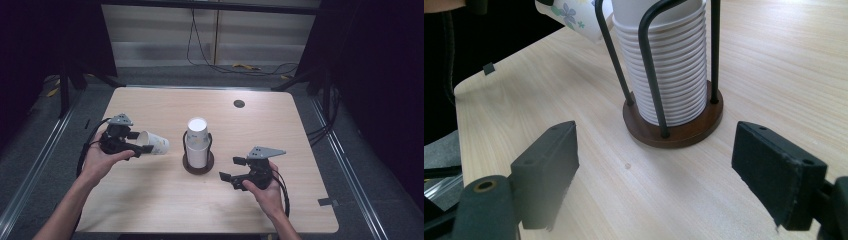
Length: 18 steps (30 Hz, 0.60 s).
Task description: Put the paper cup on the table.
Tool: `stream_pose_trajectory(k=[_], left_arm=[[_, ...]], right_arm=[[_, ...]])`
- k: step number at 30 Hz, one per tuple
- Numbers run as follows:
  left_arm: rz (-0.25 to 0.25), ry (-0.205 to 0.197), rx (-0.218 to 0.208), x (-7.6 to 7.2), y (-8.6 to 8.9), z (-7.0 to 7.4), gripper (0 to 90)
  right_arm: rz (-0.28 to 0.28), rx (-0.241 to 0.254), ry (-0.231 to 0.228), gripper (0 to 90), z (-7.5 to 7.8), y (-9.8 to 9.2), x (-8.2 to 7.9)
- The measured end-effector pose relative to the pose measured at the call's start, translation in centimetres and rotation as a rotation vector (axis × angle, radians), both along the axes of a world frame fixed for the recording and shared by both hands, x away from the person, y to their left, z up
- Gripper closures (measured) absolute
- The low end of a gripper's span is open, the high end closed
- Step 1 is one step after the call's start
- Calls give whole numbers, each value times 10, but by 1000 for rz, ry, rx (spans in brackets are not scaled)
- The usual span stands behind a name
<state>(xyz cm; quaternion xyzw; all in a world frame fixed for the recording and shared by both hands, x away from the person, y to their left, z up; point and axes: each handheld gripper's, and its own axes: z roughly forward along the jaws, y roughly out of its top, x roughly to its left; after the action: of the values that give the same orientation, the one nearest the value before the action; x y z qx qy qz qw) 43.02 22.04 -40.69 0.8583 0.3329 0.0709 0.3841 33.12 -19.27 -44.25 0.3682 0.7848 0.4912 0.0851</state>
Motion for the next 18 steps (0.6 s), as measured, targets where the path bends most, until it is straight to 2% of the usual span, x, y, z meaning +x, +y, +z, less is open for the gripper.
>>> stream_pose_trajectory(k=[3,5,8,10,13,16,18], left_arm=[[11,-1,58,6,-3,0,255],[16,9,60,9,-4,0,255],[23,14,85,14,-5,2,256],[8,28,104,18,-6,3,256],[10,54,125,24,-6,2,256],[17,55,157,29,-8,-1,255],[17,61,151,31,-9,-2,253]], right_arm=[[0,3,5,188,0,0,1],[3,2,4,188,0,0,1],[4,0,6,189,-1,1,1],[8,-2,7,189,-1,1,1],[9,-3,8,189,-1,1,1],[7,1,7,189,0,1,1],[5,-1,6,189,0,0,1]])
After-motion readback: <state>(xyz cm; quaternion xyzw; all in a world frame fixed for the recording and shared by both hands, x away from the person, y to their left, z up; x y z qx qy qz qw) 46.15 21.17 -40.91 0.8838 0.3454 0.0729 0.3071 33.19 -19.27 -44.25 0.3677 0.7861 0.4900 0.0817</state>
